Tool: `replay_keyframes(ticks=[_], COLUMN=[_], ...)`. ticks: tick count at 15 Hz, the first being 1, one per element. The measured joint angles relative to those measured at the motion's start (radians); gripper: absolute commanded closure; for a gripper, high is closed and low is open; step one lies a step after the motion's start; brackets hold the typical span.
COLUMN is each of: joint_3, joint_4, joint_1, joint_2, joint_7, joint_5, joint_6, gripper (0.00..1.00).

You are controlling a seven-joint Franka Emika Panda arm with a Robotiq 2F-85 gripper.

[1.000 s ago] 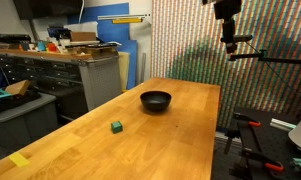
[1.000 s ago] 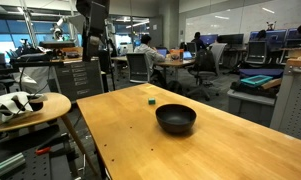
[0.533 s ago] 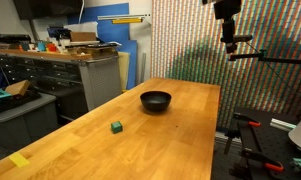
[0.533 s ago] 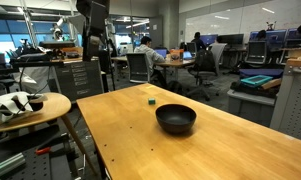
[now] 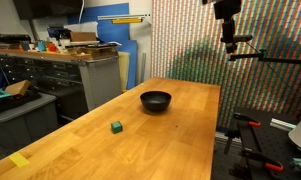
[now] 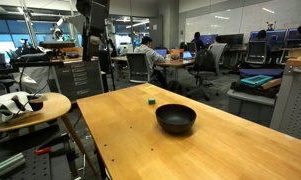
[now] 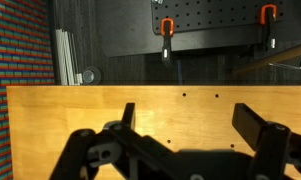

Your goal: Put the green block in the black bowl

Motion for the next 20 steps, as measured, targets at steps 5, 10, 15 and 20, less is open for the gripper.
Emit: replay_keyframes(ticks=[5, 10, 15, 20], joint_3=[0.0, 0.009, 0.083, 0.16], joint_4=[-0.001, 0.001, 0.034, 0.143], joint_1=[0.001, 0.028, 0.062, 0.089], joint_2=[0.001, 0.046, 0.164, 0.352], joint_7=[0.0, 0.064, 0.278, 0.547], joint_5=[0.0, 0.035, 0.107, 0.119], joint_6=[0.0, 0.061, 0.228, 0.347], gripper=[0.0, 0.0, 0.0, 0.0])
